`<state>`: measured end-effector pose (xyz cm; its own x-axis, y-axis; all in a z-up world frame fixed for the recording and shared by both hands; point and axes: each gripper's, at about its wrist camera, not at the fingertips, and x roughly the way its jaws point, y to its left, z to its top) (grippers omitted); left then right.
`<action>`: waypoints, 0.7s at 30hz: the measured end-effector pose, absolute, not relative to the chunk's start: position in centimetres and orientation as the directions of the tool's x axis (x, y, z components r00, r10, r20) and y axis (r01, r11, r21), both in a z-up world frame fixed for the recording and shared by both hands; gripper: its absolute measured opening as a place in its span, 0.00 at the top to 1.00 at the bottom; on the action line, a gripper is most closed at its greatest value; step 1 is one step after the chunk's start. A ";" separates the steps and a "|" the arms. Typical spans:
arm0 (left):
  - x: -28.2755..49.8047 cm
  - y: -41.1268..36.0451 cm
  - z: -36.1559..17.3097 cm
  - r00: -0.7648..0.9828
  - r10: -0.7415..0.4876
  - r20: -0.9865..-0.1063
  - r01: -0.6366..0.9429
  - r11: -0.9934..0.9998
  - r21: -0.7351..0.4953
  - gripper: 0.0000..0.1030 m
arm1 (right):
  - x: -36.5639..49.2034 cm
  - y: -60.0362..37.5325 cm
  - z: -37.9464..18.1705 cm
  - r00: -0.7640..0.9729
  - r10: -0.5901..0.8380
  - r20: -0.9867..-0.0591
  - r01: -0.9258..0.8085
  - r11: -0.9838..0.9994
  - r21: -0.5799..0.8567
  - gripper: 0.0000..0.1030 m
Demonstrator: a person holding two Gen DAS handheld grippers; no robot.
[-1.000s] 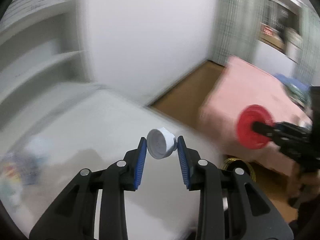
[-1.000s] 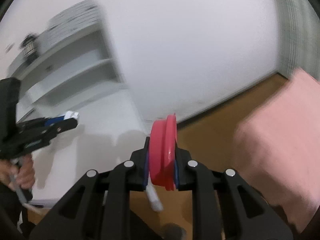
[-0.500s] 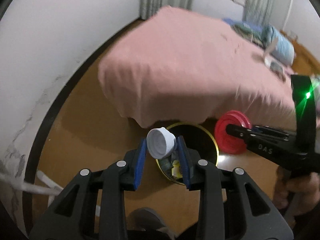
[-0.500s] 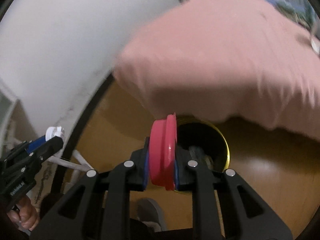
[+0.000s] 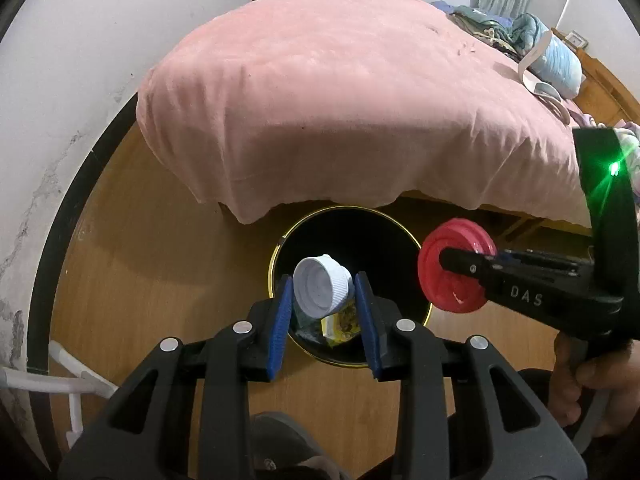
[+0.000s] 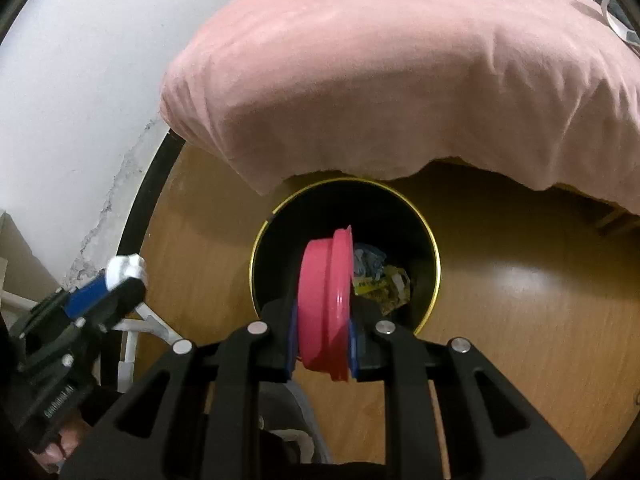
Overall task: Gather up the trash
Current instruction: 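Carry the lid and cap over the black bin and open both tools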
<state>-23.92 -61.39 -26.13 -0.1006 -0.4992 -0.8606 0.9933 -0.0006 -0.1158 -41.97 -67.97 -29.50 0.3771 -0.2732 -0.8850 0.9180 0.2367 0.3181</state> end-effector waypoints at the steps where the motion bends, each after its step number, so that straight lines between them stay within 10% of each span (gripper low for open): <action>1: -23.9 -61.4 -26.0 -0.102 -0.499 -0.861 0.993 0.001 -0.118 0.70 | -42.0 -68.0 -29.5 0.382 -0.274 -0.883 0.917 0.236 0.323 0.82; 5: -23.7 -61.3 -26.1 -0.109 -0.494 -0.863 0.991 0.012 -0.132 0.70 | -42.2 -68.1 -28.6 0.387 -0.299 -0.872 0.917 0.229 0.328 0.76; 7: -23.8 -61.3 -26.1 -0.111 -0.493 -0.863 0.991 0.013 -0.135 0.70 | -42.6 -68.2 -27.9 0.392 -0.328 -0.860 0.917 0.214 0.336 0.31; 8: -23.8 -61.3 -26.1 -0.111 -0.494 -0.862 0.991 0.011 -0.134 0.70 | -42.8 -68.1 -27.6 0.394 -0.349 -0.850 0.917 0.210 0.338 0.27; 21: -24.9 -61.9 -26.1 -0.186 -0.484 -0.855 0.979 -0.012 -0.206 0.70 | -45.3 -68.4 -27.3 0.355 -0.379 -0.855 0.935 0.127 0.332 0.27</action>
<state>-24.94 -61.94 -26.14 -0.1858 -0.4839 -0.8552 0.9785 -0.0121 -0.2057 -45.30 -68.40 -27.33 0.3551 -0.3786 -0.8547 0.9347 0.1274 0.3318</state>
